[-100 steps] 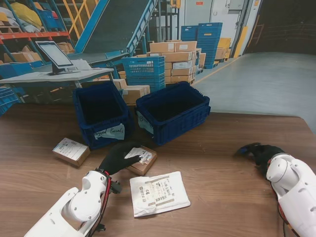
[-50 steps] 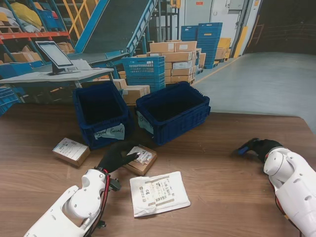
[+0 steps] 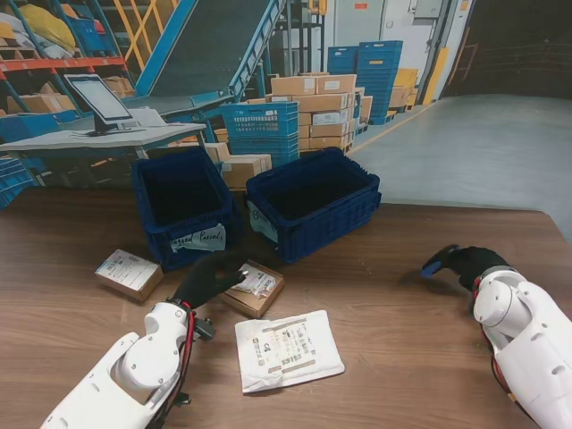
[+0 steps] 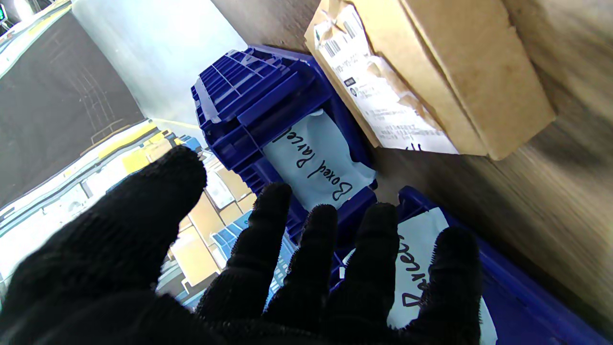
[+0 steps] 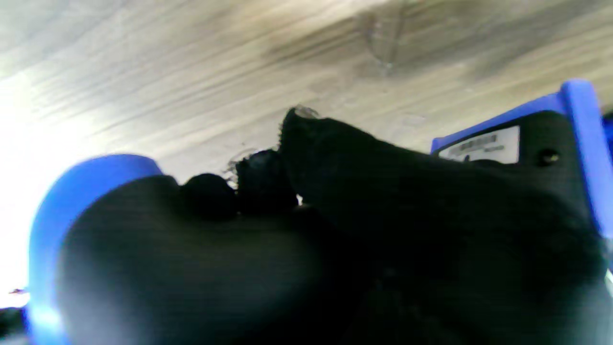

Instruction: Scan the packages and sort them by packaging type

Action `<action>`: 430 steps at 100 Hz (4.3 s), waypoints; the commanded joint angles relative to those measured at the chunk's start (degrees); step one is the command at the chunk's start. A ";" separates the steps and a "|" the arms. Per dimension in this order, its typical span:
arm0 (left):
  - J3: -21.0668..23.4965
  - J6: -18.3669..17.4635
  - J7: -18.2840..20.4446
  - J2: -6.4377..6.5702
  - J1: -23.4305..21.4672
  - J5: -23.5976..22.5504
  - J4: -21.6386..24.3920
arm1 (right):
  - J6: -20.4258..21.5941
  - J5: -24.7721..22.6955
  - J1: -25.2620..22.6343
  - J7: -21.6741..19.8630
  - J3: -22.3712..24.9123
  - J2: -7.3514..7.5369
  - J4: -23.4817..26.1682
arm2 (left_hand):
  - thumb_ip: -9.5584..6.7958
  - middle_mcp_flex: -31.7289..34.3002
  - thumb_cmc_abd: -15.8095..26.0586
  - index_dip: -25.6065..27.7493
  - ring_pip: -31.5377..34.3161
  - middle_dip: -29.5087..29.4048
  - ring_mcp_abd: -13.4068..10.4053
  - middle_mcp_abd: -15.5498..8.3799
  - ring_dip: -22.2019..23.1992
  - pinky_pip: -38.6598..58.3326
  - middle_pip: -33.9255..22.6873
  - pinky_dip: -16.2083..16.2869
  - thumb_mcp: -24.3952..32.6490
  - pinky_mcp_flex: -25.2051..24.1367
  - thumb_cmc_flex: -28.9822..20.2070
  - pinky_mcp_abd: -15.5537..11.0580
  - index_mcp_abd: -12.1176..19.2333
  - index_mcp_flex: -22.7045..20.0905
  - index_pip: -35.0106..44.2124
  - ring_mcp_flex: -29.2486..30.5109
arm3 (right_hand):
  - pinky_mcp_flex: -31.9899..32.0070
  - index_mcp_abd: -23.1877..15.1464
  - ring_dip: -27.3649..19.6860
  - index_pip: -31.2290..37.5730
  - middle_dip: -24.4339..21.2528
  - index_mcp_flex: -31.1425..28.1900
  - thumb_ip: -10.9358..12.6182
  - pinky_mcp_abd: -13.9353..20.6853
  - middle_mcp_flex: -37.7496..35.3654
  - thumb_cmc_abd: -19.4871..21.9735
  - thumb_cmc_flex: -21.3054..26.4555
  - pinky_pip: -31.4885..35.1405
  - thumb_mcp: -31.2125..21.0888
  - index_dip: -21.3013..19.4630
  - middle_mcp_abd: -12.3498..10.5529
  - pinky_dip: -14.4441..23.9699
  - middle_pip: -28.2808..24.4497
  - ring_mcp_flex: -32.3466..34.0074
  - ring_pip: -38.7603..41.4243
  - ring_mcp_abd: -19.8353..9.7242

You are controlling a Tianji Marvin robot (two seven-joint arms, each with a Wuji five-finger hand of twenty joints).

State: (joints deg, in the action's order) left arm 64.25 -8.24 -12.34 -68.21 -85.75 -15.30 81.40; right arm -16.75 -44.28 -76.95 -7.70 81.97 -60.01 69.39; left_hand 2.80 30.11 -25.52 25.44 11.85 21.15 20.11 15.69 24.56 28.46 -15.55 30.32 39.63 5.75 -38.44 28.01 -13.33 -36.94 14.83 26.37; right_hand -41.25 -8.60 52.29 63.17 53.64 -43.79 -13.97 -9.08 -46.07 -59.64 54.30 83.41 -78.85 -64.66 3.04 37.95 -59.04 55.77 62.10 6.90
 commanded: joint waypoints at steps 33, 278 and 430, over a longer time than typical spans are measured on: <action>0.72 -0.63 2.05 0.22 -1.31 -0.32 1.74 | 0.01 1.22 -5.74 -9.45 5.05 0.22 14.76 | -1.48 0.51 0.95 0.35 -0.85 -0.26 1.17 -0.54 -0.69 -1.75 0.68 0.82 -2.39 -0.49 0.89 -0.22 0.28 -1.26 0.61 -0.95 | -0.26 -3.78 1.27 6.75 0.83 -2.68 -2.12 4.53 1.61 5.16 6.99 4.49 -7.19 -4.75 -1.11 3.35 -0.60 -1.09 0.50 0.20; 0.27 -2.33 2.30 1.22 -5.37 -4.66 7.94 | 20.93 3.29 -21.56 3.17 -5.81 -1.66 30.30 | -1.82 -0.02 1.84 0.12 -1.05 -0.39 1.22 -0.64 -0.85 -1.05 1.17 1.40 -3.44 -0.46 0.47 -0.34 0.45 -0.78 0.18 -1.41 | 2.27 -2.93 -0.40 5.59 0.19 -1.06 -1.03 4.92 2.73 6.55 6.64 3.40 -5.78 -4.54 -0.77 4.05 -0.42 -2.76 0.76 0.74; 0.54 -1.96 2.97 1.33 -5.66 -4.25 9.03 | 32.35 -2.53 -19.88 9.56 -14.40 -1.09 21.00 | -2.23 -0.06 3.56 0.08 -1.30 -0.22 1.28 -0.58 -0.91 -1.42 1.23 1.58 -5.92 -0.67 0.13 -0.63 0.52 -0.46 -0.26 -2.05 | 3.01 -2.42 -0.50 5.34 -0.24 0.66 -0.54 4.81 4.19 8.14 6.42 2.95 -4.29 -3.26 -0.60 4.51 -0.65 -4.05 0.87 0.84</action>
State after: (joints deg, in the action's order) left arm 64.97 -10.20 -10.26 -66.62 -91.33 -19.77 90.15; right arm 14.74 -46.68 -96.25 2.57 68.13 -60.96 90.76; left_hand 2.28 30.12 -24.28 25.44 11.85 21.15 20.19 15.69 24.47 28.35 -15.55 31.06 36.01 5.75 -38.48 28.01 -13.37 -36.94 14.86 26.35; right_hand -38.03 -8.79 52.25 63.21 53.65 -42.88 -14.43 -7.23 -42.36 -57.29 55.18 83.38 -78.18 -67.06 3.03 41.34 -59.04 51.79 62.08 6.28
